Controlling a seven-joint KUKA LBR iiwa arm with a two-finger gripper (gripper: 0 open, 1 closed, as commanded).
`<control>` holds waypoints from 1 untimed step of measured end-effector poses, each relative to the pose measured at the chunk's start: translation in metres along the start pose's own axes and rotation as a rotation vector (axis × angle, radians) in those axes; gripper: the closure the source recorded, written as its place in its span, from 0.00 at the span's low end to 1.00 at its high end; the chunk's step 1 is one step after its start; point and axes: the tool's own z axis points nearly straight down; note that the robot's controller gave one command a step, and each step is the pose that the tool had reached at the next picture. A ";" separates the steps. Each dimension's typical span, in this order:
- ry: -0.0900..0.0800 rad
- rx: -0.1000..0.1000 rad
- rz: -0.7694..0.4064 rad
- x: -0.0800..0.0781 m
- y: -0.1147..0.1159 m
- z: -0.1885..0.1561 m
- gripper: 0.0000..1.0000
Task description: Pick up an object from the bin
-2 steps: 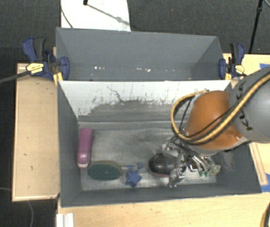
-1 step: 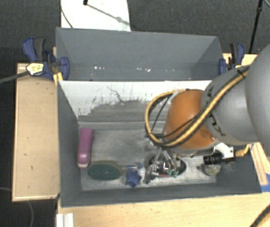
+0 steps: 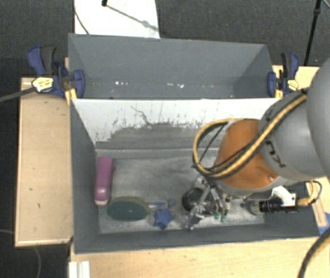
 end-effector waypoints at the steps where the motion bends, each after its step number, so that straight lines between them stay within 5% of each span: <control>1: -0.001 0.000 -0.005 -0.001 0.001 -0.001 0.00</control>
Offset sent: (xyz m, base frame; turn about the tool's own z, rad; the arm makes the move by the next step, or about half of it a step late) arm 0.0000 0.0000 0.0000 0.0000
